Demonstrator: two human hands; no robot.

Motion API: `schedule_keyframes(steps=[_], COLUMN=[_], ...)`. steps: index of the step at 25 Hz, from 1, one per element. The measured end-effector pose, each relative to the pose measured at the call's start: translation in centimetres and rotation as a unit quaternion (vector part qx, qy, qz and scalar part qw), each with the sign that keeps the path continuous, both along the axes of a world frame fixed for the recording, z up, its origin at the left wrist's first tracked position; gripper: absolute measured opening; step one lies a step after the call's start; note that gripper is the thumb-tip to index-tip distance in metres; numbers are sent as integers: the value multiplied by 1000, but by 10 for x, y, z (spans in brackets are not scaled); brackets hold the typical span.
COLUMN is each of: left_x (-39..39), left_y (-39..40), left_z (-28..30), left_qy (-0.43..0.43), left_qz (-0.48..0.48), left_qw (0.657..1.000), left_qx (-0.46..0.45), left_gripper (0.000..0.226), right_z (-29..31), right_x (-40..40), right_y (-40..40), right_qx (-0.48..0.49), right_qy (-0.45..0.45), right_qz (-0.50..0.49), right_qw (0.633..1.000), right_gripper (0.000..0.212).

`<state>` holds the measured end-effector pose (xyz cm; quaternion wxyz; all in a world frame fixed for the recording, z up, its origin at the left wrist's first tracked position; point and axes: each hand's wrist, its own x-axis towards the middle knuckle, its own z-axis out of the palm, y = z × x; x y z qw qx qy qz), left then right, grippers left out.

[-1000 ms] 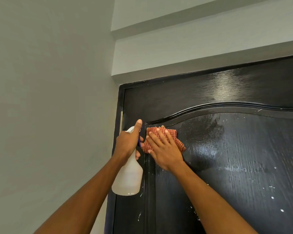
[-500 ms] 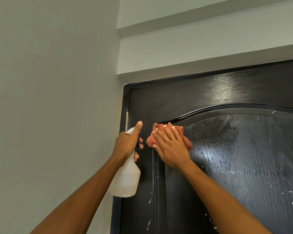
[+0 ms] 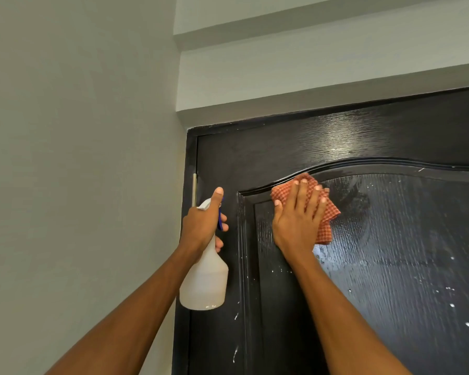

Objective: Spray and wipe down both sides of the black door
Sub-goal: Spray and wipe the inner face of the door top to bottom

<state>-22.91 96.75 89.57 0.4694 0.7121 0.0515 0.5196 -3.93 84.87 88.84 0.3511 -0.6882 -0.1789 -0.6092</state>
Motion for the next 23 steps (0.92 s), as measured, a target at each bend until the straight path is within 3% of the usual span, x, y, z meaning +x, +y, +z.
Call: schedule_keyframes(steps=[5,14,19,23], left_x=[-5,1,-1,-10], left_y=[11,13,18,17], left_z=[-5,-9,-28,-36], left_qy=[-22,-22,-3,-1], left_qz=[21,25,30,19], left_qw=[999,999,999,999], left_qx=[-20,-23,-29,-27], left_gripper=[56,59,61,60], right_z=[-2,32,-59,-114], right_x=[-26,-26,-17,-18], right_y=[72,70,69,47], right_qx=[-211,-243,-233,-293], right_qy=[-75,-104,-119,-123], right_qz=[18,1,-6,-5], right_qw=[974,964,965,948], right_gripper=[68,71,69,68])
